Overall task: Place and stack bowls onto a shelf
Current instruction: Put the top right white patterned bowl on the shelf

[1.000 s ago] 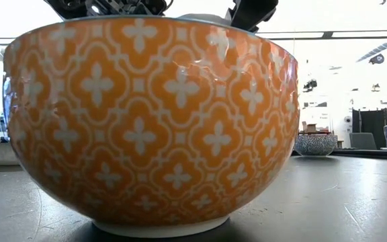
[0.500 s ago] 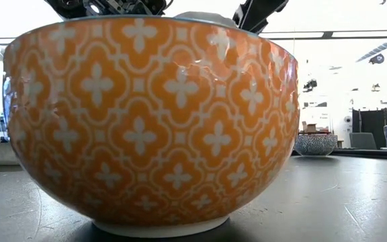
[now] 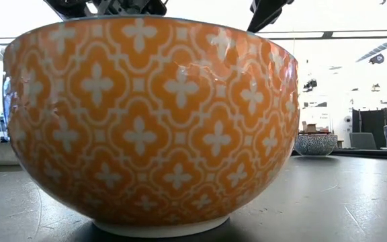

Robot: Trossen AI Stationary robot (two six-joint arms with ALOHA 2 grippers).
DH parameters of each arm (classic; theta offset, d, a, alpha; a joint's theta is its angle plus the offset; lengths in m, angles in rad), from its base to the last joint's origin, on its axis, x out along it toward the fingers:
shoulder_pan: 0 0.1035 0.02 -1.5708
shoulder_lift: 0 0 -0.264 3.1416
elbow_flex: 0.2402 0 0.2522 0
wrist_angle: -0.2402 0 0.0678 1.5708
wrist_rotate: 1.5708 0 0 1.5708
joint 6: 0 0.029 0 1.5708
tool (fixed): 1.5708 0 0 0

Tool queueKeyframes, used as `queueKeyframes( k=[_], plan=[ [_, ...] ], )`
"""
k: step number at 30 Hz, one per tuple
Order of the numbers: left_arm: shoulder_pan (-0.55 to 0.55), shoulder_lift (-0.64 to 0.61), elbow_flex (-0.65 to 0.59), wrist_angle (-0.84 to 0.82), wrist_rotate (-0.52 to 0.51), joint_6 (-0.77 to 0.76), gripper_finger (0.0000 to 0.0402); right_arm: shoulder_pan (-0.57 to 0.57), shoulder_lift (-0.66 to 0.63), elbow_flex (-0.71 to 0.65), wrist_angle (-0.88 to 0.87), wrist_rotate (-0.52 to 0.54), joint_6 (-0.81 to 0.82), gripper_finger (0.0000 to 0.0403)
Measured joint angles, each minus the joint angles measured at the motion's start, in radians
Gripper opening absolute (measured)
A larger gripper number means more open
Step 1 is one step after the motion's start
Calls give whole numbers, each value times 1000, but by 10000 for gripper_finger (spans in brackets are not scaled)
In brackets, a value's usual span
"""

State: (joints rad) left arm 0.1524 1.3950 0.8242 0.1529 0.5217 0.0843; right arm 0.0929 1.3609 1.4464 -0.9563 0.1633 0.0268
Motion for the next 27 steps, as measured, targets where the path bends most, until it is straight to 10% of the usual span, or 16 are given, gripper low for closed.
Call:
queueKeyframes(
  k=[7, 22, 27],
  plan=[
    [2, -103, 0, -210, -88, 9, 3, -2, 20, 0, -53, 44, 40, 187],
    [5, -275, 0, -703, -1061, -107, 4, -2, 66, -1, -72, 48, 44, 187],
    [48, -218, 0, -783, -1172, -150, 4, -2, 67, -1, -84, 48, 69, 187]
  ],
)
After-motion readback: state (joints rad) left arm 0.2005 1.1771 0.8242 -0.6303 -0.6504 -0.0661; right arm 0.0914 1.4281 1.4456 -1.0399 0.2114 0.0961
